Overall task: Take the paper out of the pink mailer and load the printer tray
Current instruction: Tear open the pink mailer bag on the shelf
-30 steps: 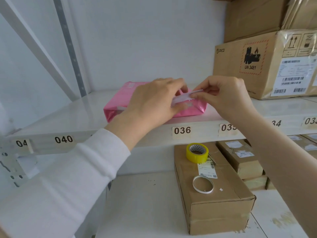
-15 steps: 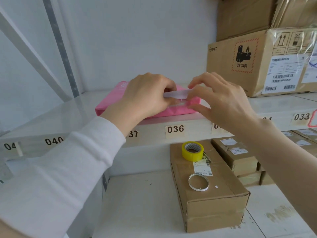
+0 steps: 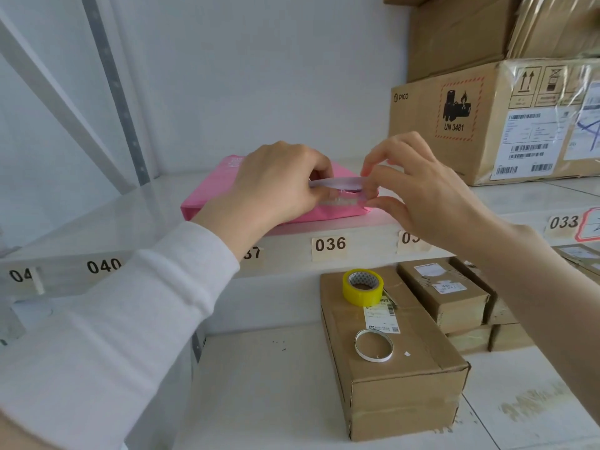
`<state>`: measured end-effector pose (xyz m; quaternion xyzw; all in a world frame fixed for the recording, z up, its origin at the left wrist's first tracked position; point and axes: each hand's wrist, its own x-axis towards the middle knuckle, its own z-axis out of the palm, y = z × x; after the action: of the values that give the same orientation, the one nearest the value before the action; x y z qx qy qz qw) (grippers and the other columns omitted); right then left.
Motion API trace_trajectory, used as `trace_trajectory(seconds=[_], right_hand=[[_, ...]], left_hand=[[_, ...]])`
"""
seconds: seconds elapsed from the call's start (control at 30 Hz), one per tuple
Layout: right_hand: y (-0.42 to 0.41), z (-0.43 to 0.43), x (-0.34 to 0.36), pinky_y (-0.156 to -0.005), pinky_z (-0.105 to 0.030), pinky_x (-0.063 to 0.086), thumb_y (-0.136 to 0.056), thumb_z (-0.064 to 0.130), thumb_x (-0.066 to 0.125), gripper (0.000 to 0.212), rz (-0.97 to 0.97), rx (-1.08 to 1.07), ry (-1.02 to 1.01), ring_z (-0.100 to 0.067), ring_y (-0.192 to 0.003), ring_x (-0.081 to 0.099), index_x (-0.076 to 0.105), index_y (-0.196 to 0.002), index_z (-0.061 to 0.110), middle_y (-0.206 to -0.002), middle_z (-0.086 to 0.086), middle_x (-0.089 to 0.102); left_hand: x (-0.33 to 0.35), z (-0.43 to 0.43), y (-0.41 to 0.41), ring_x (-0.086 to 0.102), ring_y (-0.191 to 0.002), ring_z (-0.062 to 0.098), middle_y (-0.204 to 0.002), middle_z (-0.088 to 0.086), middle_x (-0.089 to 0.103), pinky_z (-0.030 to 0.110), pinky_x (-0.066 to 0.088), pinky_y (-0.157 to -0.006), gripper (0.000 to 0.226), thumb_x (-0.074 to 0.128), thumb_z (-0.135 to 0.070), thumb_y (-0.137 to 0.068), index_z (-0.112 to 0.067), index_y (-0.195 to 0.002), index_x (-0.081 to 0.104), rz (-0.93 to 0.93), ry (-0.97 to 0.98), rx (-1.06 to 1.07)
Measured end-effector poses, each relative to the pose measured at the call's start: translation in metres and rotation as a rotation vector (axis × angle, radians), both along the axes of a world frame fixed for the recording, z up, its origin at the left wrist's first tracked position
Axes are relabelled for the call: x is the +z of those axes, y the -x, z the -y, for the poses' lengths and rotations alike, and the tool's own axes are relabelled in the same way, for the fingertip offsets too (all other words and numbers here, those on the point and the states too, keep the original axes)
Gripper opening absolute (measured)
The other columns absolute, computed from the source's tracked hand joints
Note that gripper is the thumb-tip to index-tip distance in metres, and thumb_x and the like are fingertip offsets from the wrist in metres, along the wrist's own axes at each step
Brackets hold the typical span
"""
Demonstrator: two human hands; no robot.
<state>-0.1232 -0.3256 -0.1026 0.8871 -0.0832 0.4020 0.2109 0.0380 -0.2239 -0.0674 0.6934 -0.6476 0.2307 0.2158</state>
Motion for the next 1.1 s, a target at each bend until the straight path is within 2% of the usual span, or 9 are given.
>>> trace_trajectory(seconds=[0.13, 0.3, 0.47, 0.53, 0.63, 0.83, 0.93, 1.0, 1.1], right_hand=[[0.008, 0.003, 0.001, -0.07, -0.02, 0.031, -0.084, 0.027, 0.049, 0.022, -0.019, -0.008, 0.042, -0.023, -0.099, 0.039, 0.057, -0.079, 0.007, -0.099, -0.014, 0.062], [0.01, 0.001, -0.005, -0.076, -0.02, 0.032, -0.084, 0.026, 0.045, 0.02, -0.009, -0.038, 0.024, -0.023, -0.099, 0.04, 0.054, -0.082, 0.008, -0.098, -0.01, 0.062], [0.005, -0.003, -0.011, -0.079, -0.043, 0.046, -0.084, 0.033, 0.054, 0.023, 0.098, -0.097, -0.005, -0.026, -0.106, 0.044, 0.059, -0.087, 0.011, -0.105, -0.009, 0.061], [-0.002, -0.007, -0.014, -0.075, -0.045, 0.047, -0.082, 0.04, 0.056, 0.03, 0.17, -0.128, 0.013, -0.025, -0.105, 0.042, 0.061, -0.078, 0.011, -0.104, -0.011, 0.063], [-0.008, -0.008, -0.017, -0.068, -0.043, 0.048, -0.081, 0.027, 0.062, 0.022, 0.264, -0.105, -0.024, -0.023, -0.101, 0.041, 0.062, -0.07, 0.008, -0.102, -0.012, 0.064], [0.009, 0.002, -0.028, -0.075, -0.043, 0.048, -0.084, 0.027, 0.06, 0.021, 0.209, -0.031, -0.073, -0.032, -0.102, 0.047, 0.061, -0.075, 0.008, -0.103, -0.013, 0.064], [0.005, -0.003, -0.028, -0.08, -0.045, 0.047, -0.085, 0.022, 0.057, 0.013, 0.196, -0.054, -0.104, -0.033, -0.106, 0.046, 0.061, -0.083, 0.009, -0.108, -0.012, 0.063], [0.0, -0.009, -0.028, -0.09, -0.044, 0.044, -0.081, 0.013, 0.055, 0.015, 0.184, -0.038, -0.137, -0.034, -0.111, 0.044, 0.063, -0.092, 0.01, -0.113, -0.012, 0.061], [-0.009, -0.02, -0.025, -0.097, -0.041, 0.037, -0.07, 0.012, 0.044, 0.033, 0.191, 0.016, -0.206, -0.036, -0.117, 0.041, 0.066, -0.095, 0.009, -0.114, -0.01, 0.061]], left_hand=[[0.0, -0.002, -0.001, 0.061, -0.085, 0.019, -0.089, -0.007, 0.071, 0.026, 0.038, -0.067, 0.028, 0.063, -0.053, -0.074, -0.028, -0.085, 0.067, -0.032, -0.008, -0.023], [-0.002, -0.002, 0.0, 0.064, -0.09, 0.019, -0.092, -0.007, 0.072, 0.029, 0.045, -0.075, 0.025, 0.065, -0.05, -0.074, -0.029, -0.085, 0.068, -0.054, -0.009, -0.026], [-0.002, -0.002, -0.001, 0.063, -0.09, 0.021, -0.093, -0.005, 0.072, 0.028, 0.043, -0.073, 0.023, 0.064, -0.048, -0.076, -0.027, -0.084, 0.067, -0.034, -0.006, -0.03], [-0.002, -0.001, -0.001, 0.063, -0.089, 0.021, -0.092, -0.004, 0.071, 0.028, 0.041, -0.071, 0.024, 0.064, -0.048, -0.076, -0.026, -0.085, 0.067, -0.024, -0.005, -0.032], [-0.002, -0.002, -0.002, 0.063, -0.088, 0.021, -0.09, -0.004, 0.072, 0.028, 0.042, -0.071, 0.023, 0.065, -0.047, -0.076, -0.025, -0.085, 0.067, -0.019, -0.006, -0.037], [-0.004, -0.007, -0.004, 0.064, -0.09, 0.014, -0.094, -0.009, 0.073, 0.029, 0.048, -0.079, 0.026, 0.064, -0.052, -0.074, -0.032, -0.09, 0.069, -0.091, -0.02, -0.085], [-0.005, -0.017, -0.01, 0.062, -0.095, 0.005, -0.104, -0.014, 0.069, 0.025, 0.048, -0.084, 0.027, 0.068, -0.042, -0.076, -0.032, -0.102, 0.065, -0.137, -0.067, -0.149], [-0.009, -0.028, -0.018, 0.056, -0.091, -0.001, -0.105, -0.018, 0.063, 0.017, 0.041, -0.069, 0.031, 0.07, -0.032, -0.076, -0.029, -0.105, 0.059, -0.081, -0.063, -0.148], [-0.022, -0.046, -0.035, 0.054, -0.09, 0.012, -0.098, -0.012, 0.059, 0.028, 0.041, -0.064, 0.026, 0.073, -0.028, -0.073, -0.023, -0.095, 0.058, 0.107, 0.115, -0.114]])
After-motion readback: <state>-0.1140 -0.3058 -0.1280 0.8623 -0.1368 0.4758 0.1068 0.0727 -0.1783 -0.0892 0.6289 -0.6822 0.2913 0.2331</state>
